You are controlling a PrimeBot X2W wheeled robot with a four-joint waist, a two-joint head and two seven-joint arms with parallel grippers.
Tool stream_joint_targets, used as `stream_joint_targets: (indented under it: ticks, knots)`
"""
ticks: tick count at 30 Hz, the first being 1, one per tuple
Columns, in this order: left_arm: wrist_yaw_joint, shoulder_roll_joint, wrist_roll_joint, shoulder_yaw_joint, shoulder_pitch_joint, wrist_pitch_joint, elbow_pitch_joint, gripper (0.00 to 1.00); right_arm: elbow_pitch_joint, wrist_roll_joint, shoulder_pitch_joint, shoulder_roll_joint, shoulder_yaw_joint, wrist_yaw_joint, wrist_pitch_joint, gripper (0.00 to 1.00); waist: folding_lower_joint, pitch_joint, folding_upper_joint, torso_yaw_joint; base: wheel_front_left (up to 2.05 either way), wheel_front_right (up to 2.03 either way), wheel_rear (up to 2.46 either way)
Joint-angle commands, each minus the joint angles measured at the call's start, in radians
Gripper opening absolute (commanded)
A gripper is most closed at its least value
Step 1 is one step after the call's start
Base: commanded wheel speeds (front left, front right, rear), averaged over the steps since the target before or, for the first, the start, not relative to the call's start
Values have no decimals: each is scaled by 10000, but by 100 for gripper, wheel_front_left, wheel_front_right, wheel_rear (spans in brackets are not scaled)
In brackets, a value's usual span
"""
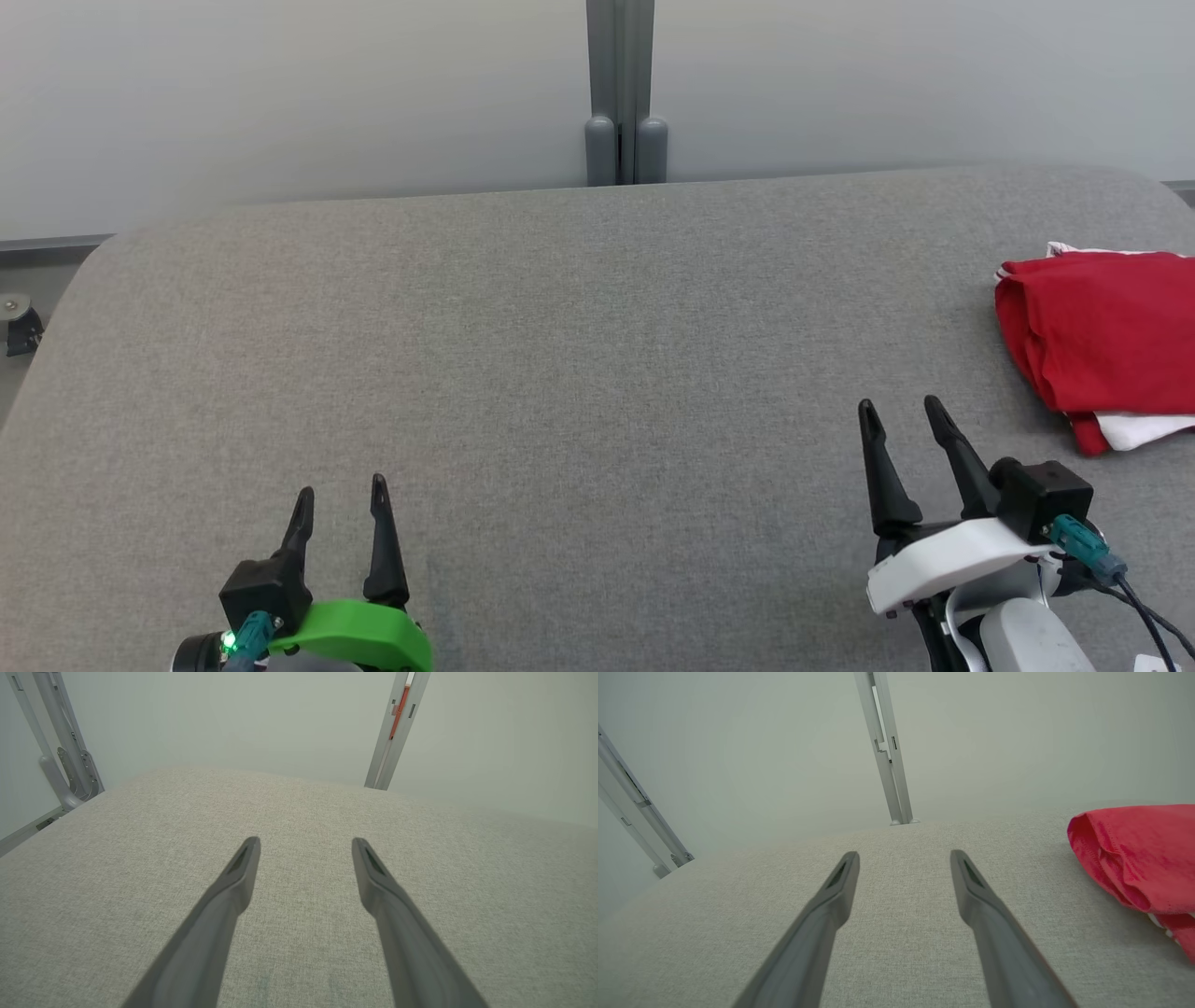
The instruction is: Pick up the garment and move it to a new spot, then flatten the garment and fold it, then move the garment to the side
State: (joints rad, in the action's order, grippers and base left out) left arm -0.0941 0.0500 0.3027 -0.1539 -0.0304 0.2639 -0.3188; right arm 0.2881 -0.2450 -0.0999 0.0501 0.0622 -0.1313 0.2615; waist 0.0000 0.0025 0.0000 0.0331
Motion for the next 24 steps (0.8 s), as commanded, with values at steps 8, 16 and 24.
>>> stream_joint_targets:
  ticks: [8,16,24]
  knots:
    - [-131,19,23,-180,79,0,68,100,-88,-164,414,12,191,11,43,100,0,-37,0,64,0,0,0]
    - [-137,18,115,-244,90,0,44,100,-14,-183,414,11,179,11,44,100,0,-31,0,26,0,0,0]
    - [-123,18,51,-282,37,0,-24,100,3,-195,417,10,172,11,45,100,0,-23,0,57,0,0,0]
